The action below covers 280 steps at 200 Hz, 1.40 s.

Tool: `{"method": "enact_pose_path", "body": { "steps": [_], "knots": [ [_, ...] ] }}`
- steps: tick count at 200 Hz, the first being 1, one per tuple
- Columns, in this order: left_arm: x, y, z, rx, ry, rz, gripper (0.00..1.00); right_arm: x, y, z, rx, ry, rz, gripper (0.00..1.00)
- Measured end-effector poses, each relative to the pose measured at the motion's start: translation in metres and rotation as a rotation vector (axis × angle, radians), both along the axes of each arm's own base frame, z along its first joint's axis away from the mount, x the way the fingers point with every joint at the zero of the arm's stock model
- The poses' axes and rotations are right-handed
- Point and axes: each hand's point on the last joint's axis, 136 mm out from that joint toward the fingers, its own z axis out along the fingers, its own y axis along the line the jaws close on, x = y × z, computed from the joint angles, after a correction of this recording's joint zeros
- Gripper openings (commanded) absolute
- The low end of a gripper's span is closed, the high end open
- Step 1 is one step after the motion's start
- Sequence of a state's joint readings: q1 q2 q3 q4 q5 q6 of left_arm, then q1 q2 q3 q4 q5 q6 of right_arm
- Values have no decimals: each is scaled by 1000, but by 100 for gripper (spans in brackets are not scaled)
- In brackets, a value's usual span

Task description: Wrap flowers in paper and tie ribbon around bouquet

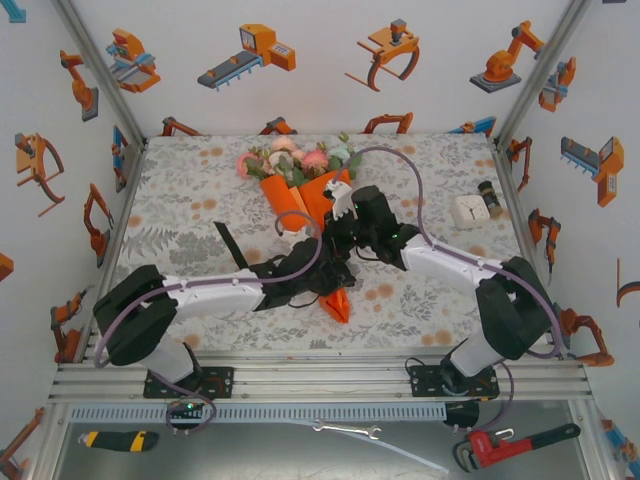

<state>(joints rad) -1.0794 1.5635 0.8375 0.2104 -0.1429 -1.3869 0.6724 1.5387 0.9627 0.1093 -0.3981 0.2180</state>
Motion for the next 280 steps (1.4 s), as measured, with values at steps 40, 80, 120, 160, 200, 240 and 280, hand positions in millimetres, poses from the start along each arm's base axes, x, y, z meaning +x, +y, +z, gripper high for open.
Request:
{"method": "enact_pose_path", "body": {
  "steps": [40,80,120,160,200,240,280],
  "knots": [
    [7,-1,-11,66,-54,-17,33,5,-5,4,0,-12,-24,0],
    [1,14,10,221,-226,-82,45,4,-5,9,13,-14,-17,0],
    [-1,25,62,220,-390,-109,47,4,-5,9,14,-14,-15,0],
    [-4,67,106,228,-518,-43,47,2,-4,9,12,-22,2,0],
    [23,136,112,297,-430,131,47,-12,3,9,40,-40,105,0],
    [41,162,73,244,-231,190,48,-41,6,2,70,-63,225,0],
    [38,137,55,173,-181,60,26,-50,8,11,96,-99,272,0]
  ]
}}
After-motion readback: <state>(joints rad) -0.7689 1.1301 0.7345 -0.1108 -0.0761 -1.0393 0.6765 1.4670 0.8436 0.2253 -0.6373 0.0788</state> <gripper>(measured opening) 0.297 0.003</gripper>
